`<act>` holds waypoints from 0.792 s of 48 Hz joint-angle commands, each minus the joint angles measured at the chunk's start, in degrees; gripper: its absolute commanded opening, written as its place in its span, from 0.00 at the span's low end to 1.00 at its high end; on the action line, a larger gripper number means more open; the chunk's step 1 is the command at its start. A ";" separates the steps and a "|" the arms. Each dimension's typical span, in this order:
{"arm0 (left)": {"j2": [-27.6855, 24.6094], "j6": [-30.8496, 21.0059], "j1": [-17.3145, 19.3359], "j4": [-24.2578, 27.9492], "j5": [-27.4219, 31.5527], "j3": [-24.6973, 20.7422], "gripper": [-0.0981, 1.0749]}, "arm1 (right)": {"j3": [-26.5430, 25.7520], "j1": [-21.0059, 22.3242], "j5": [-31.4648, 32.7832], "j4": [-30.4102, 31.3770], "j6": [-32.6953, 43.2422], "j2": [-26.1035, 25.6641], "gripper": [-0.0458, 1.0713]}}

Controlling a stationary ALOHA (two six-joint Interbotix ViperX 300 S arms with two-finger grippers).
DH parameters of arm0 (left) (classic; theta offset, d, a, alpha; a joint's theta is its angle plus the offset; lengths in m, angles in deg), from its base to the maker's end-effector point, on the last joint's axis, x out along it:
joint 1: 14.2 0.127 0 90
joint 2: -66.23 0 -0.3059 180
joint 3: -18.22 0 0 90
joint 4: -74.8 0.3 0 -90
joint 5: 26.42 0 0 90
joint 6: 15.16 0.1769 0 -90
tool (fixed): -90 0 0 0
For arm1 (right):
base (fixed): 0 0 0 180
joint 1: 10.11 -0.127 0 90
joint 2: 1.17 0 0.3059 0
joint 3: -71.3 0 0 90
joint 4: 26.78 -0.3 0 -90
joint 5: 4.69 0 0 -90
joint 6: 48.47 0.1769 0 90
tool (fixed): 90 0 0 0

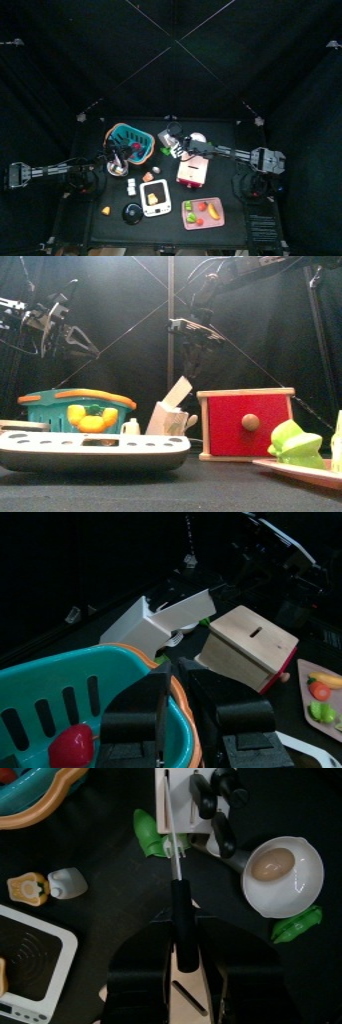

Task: Put cleaver back in holder

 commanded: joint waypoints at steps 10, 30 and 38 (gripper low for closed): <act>-0.09 0.09 0.09 0.00 -0.18 -0.88 0.60 | -3.08 1.14 0.53 -0.88 -0.09 -0.18 0.54; -0.09 0.09 0.09 0.00 -0.09 -0.79 0.60 | -3.87 1.14 -1.41 0.00 -0.09 0.53 0.64; -0.09 0.09 0.00 0.09 -0.09 -0.70 0.60 | -3.60 1.23 -4.92 0.62 0.18 0.53 0.65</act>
